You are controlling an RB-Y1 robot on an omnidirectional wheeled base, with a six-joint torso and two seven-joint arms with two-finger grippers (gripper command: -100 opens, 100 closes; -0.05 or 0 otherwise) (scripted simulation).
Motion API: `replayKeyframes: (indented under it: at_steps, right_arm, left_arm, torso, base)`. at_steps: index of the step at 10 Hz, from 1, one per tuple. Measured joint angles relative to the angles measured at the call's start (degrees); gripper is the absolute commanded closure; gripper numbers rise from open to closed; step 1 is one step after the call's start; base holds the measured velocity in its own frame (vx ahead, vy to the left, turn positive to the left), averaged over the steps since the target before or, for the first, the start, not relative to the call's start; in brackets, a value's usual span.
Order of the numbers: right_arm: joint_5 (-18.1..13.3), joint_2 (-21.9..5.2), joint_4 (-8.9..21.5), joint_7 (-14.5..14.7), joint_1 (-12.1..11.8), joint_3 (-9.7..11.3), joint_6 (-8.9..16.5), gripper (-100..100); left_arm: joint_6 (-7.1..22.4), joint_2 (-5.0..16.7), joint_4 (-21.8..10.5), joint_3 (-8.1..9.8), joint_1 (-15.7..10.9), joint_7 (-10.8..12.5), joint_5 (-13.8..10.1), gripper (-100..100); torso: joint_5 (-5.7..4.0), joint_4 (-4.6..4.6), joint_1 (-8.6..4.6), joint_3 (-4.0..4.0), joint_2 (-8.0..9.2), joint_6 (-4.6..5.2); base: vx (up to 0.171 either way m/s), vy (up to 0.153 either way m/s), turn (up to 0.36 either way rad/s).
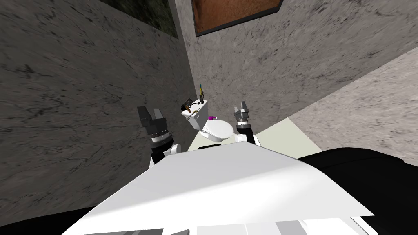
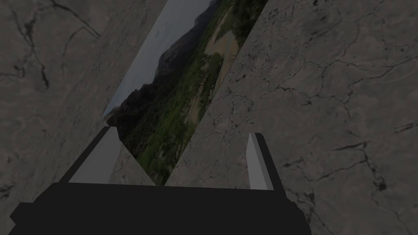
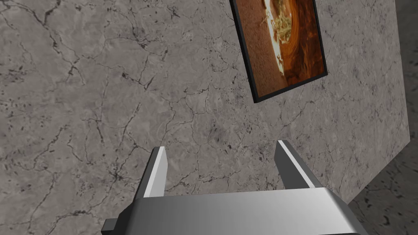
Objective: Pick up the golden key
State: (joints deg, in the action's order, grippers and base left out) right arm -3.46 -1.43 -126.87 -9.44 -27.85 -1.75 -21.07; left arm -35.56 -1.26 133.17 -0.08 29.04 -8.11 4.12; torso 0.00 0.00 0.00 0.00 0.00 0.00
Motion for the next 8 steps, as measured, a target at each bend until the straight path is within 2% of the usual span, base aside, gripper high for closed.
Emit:
replayKeyframes:
  at_steps: [4, 7, 8]
  right_arm:
    - [0.0, 0.0, 0.0, 0.0, 0.0, 0.0, 0.0, 0]
    - [0.0, 0.0, 0.0, 0.0, 0.0, 0.0, 0.0, 0]
    - [0.0, 0.0, 0.0, 0.0, 0.0, 0.0, 0.0, 0]
  left_arm:
    - [3.1, 5.6, -0.3, 2.07, -2.8, 0.5, -0.2, -100]
    - [7.6, 9.1, -1.6, 5.42, -7.7, 1.8, -0.8, -100]
    - [8.9, 9.5, -1.7, 5.84, -8.4, 2.0, -0.8, -100]
  torso:
    - [-0.01, 0.07, -0.06, 0.18, 0.31, 0.01]
    - [-0.02, 0.09, -0.06, 0.24, 0.42, 0.02]
    - [0.00, 0.08, -0.01, 0.20, 0.33, -0.01]
  base:
    - [-0.080, -0.013, -0.064]
    - [-0.100, -0.019, -0.084]
    - [-0.068, -0.010, -0.063]
